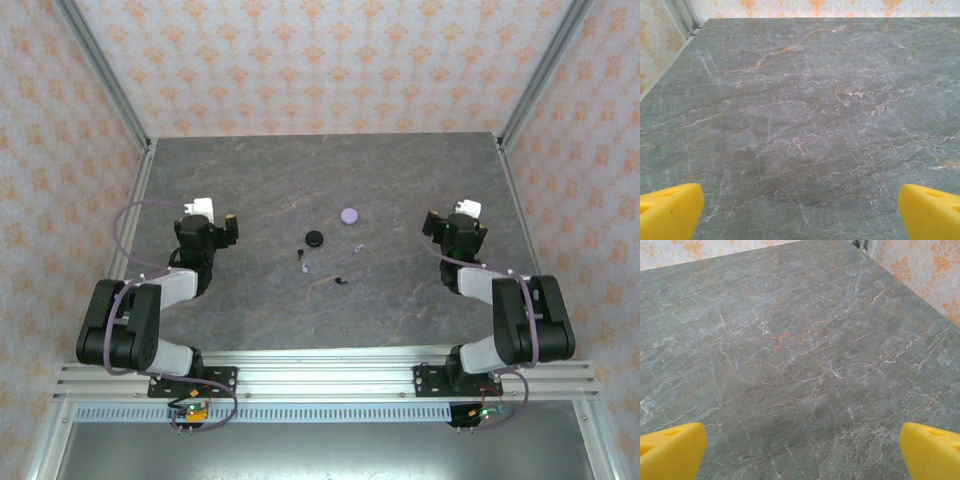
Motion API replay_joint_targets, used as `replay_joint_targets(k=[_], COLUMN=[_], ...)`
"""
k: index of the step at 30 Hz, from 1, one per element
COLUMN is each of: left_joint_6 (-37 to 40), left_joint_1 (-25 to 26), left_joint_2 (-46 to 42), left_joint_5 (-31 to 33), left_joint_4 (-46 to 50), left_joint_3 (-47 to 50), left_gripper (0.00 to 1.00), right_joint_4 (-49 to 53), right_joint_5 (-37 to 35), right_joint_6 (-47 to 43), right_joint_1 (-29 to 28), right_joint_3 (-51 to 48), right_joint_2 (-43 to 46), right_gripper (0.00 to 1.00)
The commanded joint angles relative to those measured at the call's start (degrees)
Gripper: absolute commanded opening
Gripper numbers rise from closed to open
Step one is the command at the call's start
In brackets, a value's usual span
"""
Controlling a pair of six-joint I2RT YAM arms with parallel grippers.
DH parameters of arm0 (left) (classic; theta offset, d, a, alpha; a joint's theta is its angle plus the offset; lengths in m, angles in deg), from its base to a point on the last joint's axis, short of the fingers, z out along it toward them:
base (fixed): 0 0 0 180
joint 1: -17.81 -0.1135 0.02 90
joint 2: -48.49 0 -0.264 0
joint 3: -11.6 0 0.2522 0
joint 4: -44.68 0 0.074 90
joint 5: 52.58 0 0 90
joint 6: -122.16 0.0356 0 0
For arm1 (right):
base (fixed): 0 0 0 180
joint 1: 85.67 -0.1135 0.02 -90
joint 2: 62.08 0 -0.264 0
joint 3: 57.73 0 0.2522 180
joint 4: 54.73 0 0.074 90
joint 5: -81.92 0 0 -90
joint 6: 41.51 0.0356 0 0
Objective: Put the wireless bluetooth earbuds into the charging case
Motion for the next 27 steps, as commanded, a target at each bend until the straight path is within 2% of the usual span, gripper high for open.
replay_joint_targets(k=[1,6,11,14,17,21,24,27], left_joint_6=[-3.60,-8.18,-12.76,-17.00,-19.19,-18.42,-17.75,-18.18], left_joint_1=[0.21,0.35,1.33,2.40,3.84,6.98,9.08,11.31], left_joint_2=[-5.08,-12.64,-16.95,-17.69,-16.32,-11.34,-6.85,-2.34], left_joint_5=[1.49,-2.87,-8.11,-10.53,-14.40,-18.39,-22.09,-25.59], left_joint_4=[11.16,21.55,37.10,41.74,45.58,51.22,54.29,55.31], left_joint_3=[-3.86,-6.62,-13.00,-14.70,-16.99,-21.86,-25.68,-28.10], left_gripper=[1.00,1.00,1.00,1.00,1.00,0.99,0.94,0.85], right_joint_4=[13.96,31.62,43.00,48.98,53.28,54.30,53.90,54.64], right_joint_5=[1.47,6.02,10.88,16.04,19.14,23.73,25.99,26.46], right_joint_6=[3.22,7.90,11.68,12.13,11.87,13.02,13.88,13.76], right_joint_1=[0.41,0.41,-0.87,-2.52,-5.61,-9.80,-12.62,-15.68], right_joint_3=[5.04,13.47,20.28,24.46,27.81,29.31,30.12,32.17], right_joint_2=[4.34,5.59,3.85,1.82,-0.65,-2.60,-4.14,-6.80], right_gripper=[0.99,0.99,0.99,0.99,0.99,0.99,0.99,0.98])
